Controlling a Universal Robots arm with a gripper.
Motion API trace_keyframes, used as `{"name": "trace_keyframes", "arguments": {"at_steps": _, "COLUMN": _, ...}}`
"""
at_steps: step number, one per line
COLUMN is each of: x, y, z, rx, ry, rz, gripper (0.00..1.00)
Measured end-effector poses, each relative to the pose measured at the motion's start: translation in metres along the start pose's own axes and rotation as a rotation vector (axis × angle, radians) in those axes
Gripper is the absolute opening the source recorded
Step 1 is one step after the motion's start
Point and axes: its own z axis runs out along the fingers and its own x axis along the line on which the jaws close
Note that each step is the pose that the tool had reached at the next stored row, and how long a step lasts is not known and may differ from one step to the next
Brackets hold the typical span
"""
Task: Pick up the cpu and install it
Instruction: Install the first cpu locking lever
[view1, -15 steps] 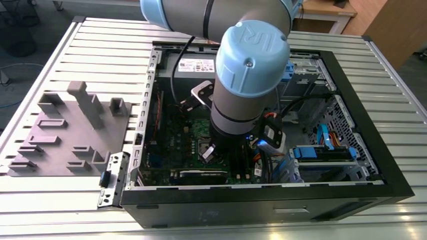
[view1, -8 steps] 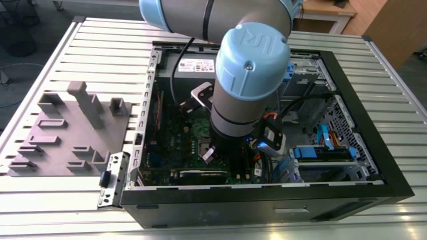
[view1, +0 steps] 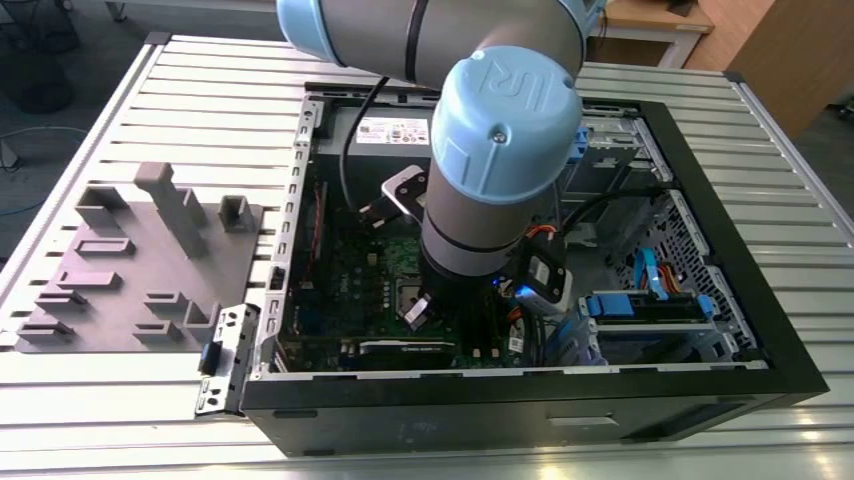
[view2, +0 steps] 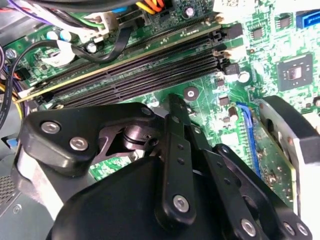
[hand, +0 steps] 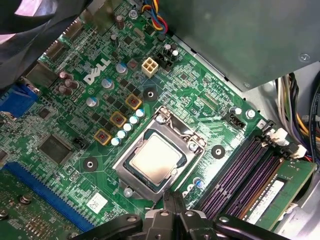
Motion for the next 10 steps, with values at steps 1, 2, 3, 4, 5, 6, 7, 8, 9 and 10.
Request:
{"name": "trace_keyframes", "arguments": {"at_steps": 1, "x": -0.0001, "y": 0.0002, "z": -0.0017, "rx": -0.0004, "ry": -0.0003, "rz": 0.000, "gripper": 0.11}}
{"name": "trace_keyframes", "arguments": {"at_steps": 2, "x": -0.0004, "y": 0.0004, "z": -0.0045, "rx": 0.0000, "ry": -0.0001, "rz": 0.000, "gripper": 0.11}}
{"name": "trace_keyframes", "arguments": {"at_steps": 3, "x": -0.0006, "y": 0.0007, "z": -0.0076, "rx": 0.0003, "ry": 0.0001, "rz": 0.000, "gripper": 0.11}}
{"name": "trace_keyframes", "arguments": {"at_steps": 4, "x": -0.0009, "y": 0.0009, "z": -0.0112, "rx": 0.0003, "ry": 0.0001, "rz": 0.000, "gripper": 0.11}}
{"name": "trace_keyframes", "arguments": {"at_steps": 5, "x": -0.0013, "y": 0.0012, "z": -0.0152, "rx": 0.0003, "ry": 0.0001, "rz": 0.000, "gripper": 0.11}}
{"name": "trace_keyframes", "arguments": {"at_steps": 6, "x": -0.0017, "y": 0.0016, "z": -0.0201, "rx": 0.0003, "ry": 0.0001, "rz": 0.000, "gripper": 0.11}}
{"name": "trace_keyframes", "arguments": {"at_steps": 7, "x": -0.0021, "y": 0.0019, "z": -0.0246, "rx": 0.0003, "ry": 0.0003, "rz": 0.000, "gripper": 0.11}}
{"name": "trace_keyframes", "arguments": {"at_steps": 8, "x": -0.0024, "y": 0.0023, "z": -0.0289, "rx": 0.0003, "ry": 0.0001, "rz": 0.000, "gripper": 0.11}}
{"name": "trace_keyframes", "arguments": {"at_steps": 9, "x": -0.0027, "y": 0.0026, "z": -0.0327, "rx": 0.0004, "ry": 0.0002, "rz": 0.000, "gripper": 0.11}}
{"name": "trace_keyframes", "arguments": {"at_steps": 10, "x": -0.0029, "y": 0.0027, "z": -0.0346, "rx": 0.0004, "ry": 0.0004, "rz": 0.000, "gripper": 0.11}}
